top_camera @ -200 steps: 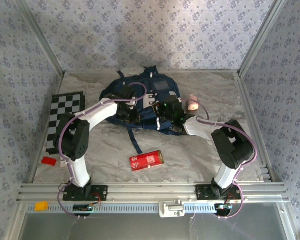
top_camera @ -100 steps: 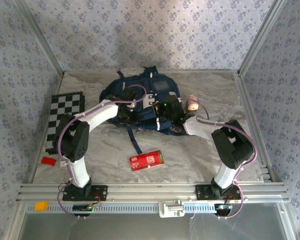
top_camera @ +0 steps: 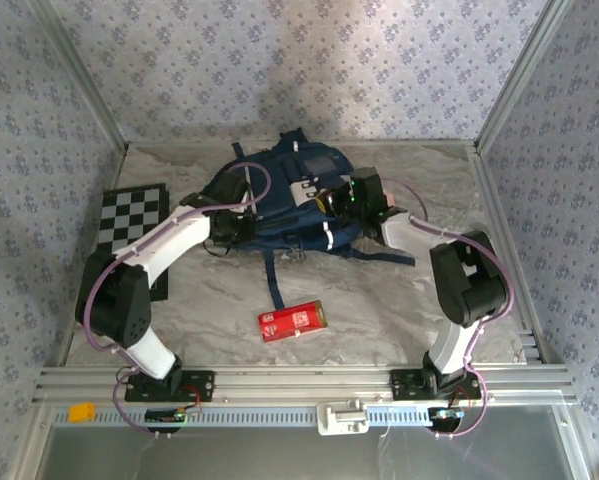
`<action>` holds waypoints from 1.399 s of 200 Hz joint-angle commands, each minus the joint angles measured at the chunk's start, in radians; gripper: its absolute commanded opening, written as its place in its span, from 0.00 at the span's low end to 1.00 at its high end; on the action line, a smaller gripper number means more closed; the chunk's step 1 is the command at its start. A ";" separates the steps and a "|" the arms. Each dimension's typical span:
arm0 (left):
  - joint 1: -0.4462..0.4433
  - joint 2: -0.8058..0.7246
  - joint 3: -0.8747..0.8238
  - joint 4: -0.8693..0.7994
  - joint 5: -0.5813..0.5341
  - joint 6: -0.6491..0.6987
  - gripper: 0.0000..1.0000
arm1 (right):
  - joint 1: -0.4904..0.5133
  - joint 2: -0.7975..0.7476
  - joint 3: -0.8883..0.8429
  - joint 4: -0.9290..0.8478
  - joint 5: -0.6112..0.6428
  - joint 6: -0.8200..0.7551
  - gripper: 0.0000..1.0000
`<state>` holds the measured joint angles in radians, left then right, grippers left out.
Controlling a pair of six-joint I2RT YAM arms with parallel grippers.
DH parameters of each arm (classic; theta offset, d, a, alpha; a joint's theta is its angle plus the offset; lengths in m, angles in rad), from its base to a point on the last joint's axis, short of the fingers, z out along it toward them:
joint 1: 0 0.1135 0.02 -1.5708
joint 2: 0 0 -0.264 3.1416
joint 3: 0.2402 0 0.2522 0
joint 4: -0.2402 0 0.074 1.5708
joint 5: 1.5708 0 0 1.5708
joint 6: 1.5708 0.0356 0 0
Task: Pack the student bag
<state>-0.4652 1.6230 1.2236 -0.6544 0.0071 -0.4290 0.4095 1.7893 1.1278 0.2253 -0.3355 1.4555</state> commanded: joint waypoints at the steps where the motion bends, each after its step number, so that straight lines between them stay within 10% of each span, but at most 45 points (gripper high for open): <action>1: -0.051 -0.013 -0.004 -0.008 0.049 0.025 0.00 | -0.056 0.089 0.143 -0.022 -0.064 -0.101 0.04; 41: -0.138 0.019 0.087 0.001 0.031 -0.005 0.00 | -0.047 0.075 0.203 -0.162 -0.171 -0.221 0.43; 81: -0.136 0.021 0.104 0.030 0.063 -0.018 0.00 | 0.033 -0.071 0.073 -0.236 -0.171 -0.244 0.58; 148: -0.148 0.017 0.105 0.045 0.101 -0.006 0.00 | 0.176 0.065 -0.021 0.110 -0.096 0.014 0.52; 214: -0.145 -0.020 0.054 0.012 0.046 0.008 0.00 | 0.141 0.138 0.043 0.032 -0.116 -0.088 0.00; 280: -0.026 -0.152 -0.174 -0.058 -0.073 -0.057 0.00 | -0.012 0.043 0.024 -0.163 -0.336 -0.311 0.00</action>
<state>-0.5598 1.5417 1.1294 -0.6197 0.0105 -0.4515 0.4976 1.8736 1.1339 0.1696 -0.6060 1.2766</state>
